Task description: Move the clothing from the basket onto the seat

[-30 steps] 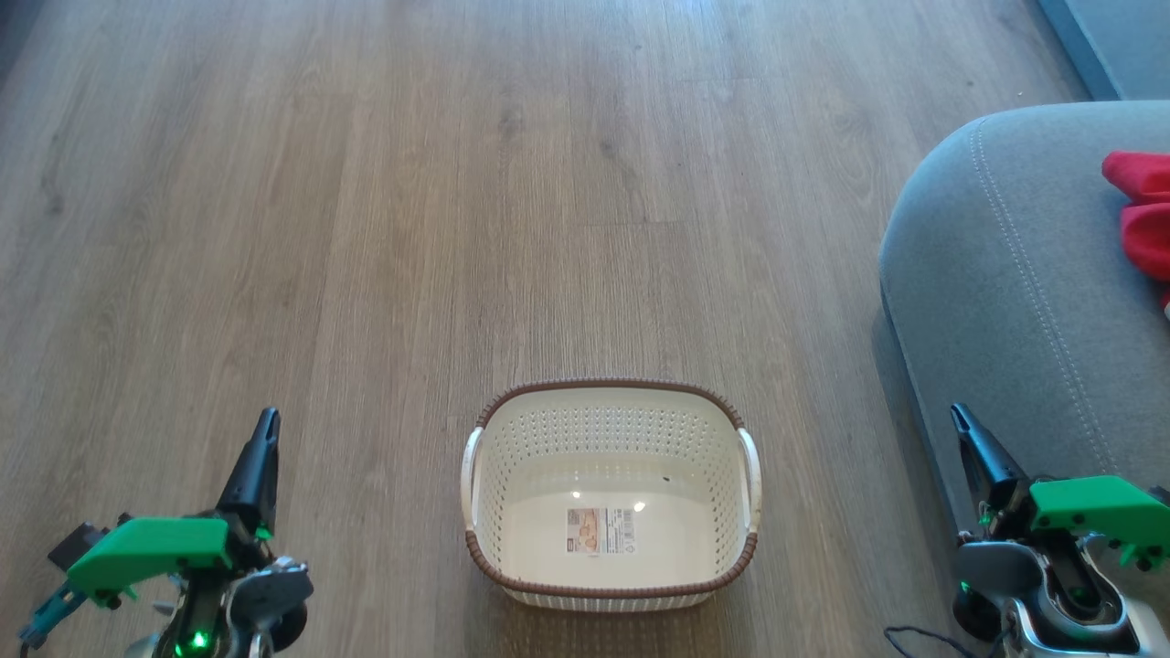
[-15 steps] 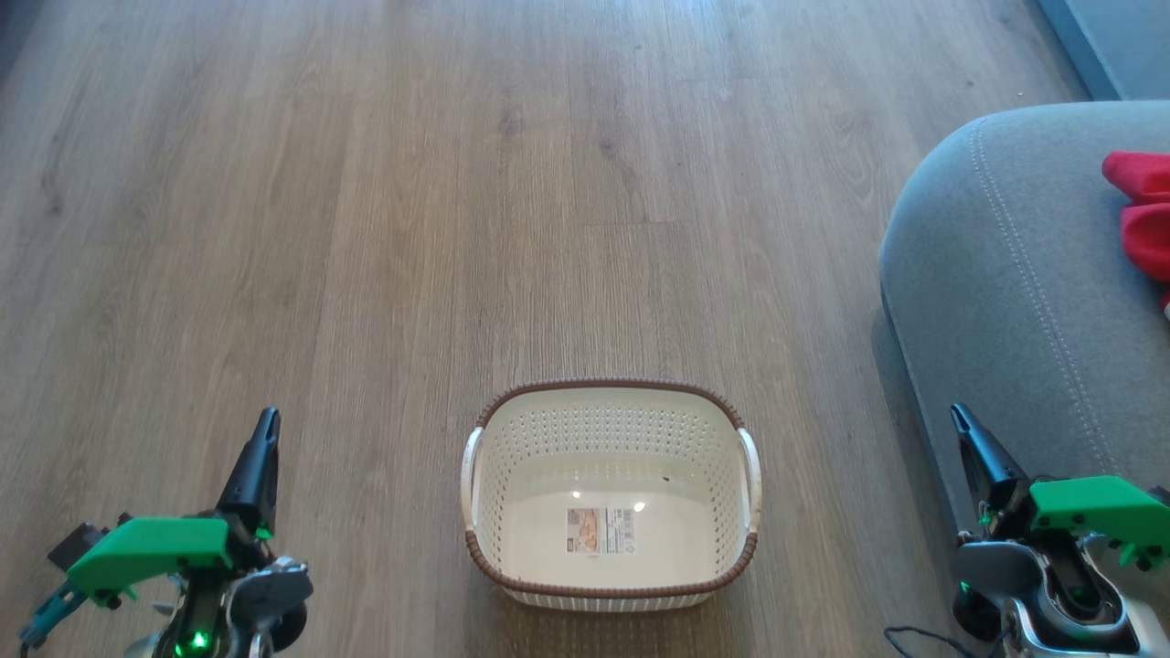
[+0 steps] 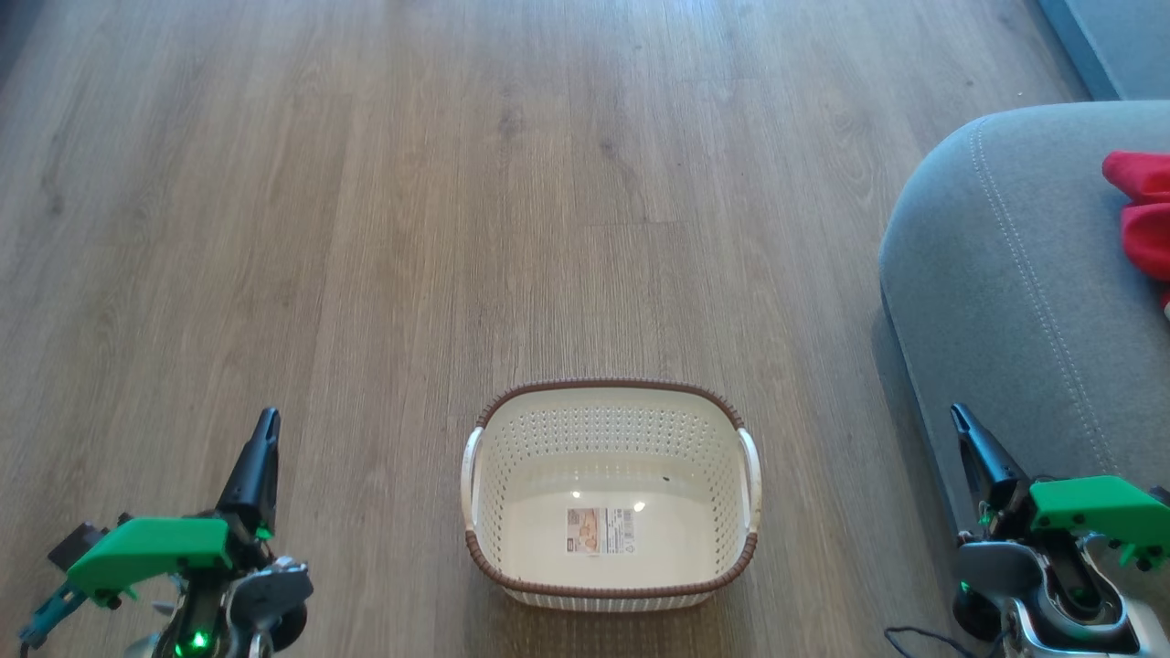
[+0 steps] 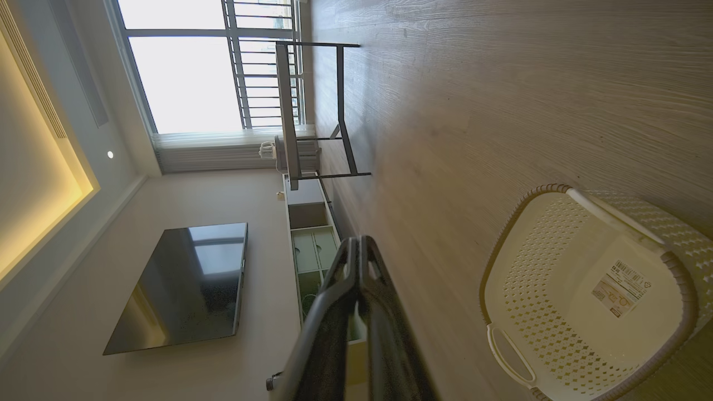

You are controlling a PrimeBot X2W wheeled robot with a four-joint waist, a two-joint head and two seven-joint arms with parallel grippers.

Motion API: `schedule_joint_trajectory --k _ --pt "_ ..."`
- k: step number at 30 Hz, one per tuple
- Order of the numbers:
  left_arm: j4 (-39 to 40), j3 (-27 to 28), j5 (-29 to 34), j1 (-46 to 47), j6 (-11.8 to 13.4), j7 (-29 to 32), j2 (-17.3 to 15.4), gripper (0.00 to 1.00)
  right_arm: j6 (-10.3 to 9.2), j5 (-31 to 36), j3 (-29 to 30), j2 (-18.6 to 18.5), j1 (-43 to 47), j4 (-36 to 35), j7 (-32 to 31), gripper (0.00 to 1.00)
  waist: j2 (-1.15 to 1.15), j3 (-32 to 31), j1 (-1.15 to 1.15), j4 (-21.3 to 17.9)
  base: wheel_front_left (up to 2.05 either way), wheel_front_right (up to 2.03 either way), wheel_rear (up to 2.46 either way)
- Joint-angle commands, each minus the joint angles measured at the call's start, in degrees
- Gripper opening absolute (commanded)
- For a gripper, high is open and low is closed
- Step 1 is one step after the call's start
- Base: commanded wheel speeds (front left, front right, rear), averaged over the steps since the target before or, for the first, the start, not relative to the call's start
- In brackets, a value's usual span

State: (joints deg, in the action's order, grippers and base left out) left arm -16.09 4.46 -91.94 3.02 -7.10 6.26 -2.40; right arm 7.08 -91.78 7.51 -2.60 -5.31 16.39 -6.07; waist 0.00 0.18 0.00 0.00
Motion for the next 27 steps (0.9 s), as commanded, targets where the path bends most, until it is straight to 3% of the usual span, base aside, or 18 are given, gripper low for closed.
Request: schedule_joint_trajectory --k 1,27 --pt "2.03 2.07 -0.23 3.17 -0.38 0.23 -0.48 0.00 0.41 -0.37 -0.96 -0.28 -0.87 -2.36 -0.44 0.00 0.00 0.00 0.00 0.00 0.00 0.00 0.00" --pt "2.04 2.06 -0.23 3.17 -0.38 0.23 -0.48 0.00 0.41 -0.38 -0.97 -0.28 -0.87 -2.36 -0.43 0.00 0.00 0.00 0.00 0.00 0.00 0.00 0.00"
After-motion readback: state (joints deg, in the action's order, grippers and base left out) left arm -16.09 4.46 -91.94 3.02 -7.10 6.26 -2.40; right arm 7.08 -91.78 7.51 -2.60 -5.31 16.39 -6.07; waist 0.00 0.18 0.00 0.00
